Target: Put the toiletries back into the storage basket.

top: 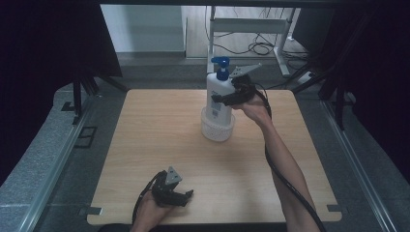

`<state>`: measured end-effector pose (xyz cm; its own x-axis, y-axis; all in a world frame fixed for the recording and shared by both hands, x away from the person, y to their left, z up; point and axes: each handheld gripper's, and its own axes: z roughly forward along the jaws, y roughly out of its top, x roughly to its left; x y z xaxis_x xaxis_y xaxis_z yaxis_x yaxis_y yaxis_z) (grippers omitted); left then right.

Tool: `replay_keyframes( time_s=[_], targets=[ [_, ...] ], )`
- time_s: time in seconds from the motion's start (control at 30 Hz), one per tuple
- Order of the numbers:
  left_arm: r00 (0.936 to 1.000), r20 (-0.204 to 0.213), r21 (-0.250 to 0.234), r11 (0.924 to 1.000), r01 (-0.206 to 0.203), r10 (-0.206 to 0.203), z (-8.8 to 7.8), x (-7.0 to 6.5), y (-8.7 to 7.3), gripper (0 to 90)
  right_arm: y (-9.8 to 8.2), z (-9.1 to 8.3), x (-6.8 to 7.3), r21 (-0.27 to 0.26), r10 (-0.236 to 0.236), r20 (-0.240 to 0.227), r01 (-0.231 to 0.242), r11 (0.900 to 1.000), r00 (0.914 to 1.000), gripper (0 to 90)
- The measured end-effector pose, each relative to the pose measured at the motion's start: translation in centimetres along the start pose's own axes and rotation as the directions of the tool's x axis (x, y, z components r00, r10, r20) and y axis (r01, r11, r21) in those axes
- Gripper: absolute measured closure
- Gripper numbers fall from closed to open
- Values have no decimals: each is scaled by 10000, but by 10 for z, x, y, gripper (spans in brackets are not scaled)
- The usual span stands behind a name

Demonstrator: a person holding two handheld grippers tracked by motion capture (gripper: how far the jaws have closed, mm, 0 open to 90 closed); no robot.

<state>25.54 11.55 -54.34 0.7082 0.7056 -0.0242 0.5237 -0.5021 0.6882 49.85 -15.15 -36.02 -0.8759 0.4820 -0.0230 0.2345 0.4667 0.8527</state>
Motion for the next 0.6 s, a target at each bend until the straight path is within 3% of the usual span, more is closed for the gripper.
replay_keyframes(
  time_s=[0.6],
  targets=[
    [10000,20,30,10000,34,-34,0,0,0,119,-29,29,-2,495,58,-8,-58,9988,10000,373]
  ],
)
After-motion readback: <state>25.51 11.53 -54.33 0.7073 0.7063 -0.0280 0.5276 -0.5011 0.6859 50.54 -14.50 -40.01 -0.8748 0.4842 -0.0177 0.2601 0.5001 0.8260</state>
